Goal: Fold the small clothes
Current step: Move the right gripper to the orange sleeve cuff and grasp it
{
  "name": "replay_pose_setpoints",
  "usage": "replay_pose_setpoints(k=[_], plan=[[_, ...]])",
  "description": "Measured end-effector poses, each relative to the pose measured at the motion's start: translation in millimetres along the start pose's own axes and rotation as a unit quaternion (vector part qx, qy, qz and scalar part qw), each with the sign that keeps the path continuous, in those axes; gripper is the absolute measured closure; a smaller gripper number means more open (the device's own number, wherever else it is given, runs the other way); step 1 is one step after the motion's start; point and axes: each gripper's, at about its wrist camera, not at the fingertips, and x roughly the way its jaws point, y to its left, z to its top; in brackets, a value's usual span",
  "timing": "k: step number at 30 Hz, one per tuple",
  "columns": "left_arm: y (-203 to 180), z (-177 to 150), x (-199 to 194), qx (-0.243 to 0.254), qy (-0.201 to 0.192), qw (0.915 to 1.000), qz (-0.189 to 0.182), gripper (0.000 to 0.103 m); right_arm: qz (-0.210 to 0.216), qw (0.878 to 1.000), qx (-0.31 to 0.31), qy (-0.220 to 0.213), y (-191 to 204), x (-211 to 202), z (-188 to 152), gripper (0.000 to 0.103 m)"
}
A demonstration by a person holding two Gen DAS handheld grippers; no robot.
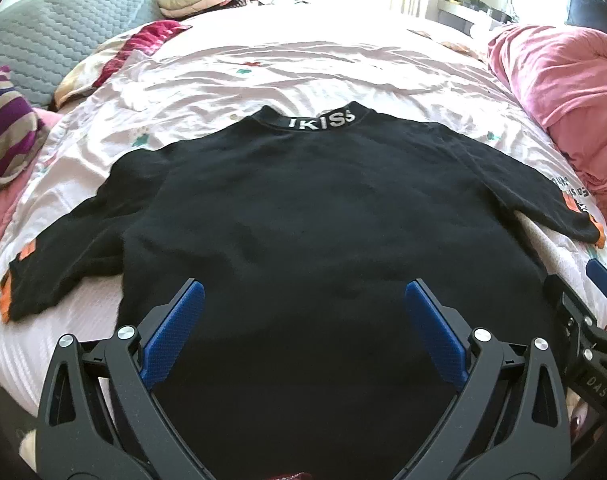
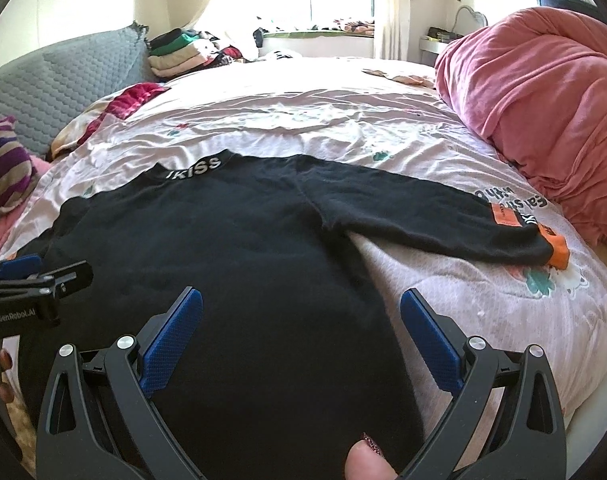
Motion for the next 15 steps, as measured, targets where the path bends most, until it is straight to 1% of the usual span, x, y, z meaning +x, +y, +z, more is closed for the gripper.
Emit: replay_pose_setpoints(k=[9,15], plan=[[-13.4,21.2,20.3,0.009,0.011,0.9999,-0.01,0.009,-0.018,1.0,0.023,0.0,-22.7,17.0,19.5,0.004],[-20.3,34.9,32.6,0.012,0.014,0.9997,-0.016,0.009,-0.041,0.998,0.049,-0.002,-46.1,27.2,32.4,0.004]])
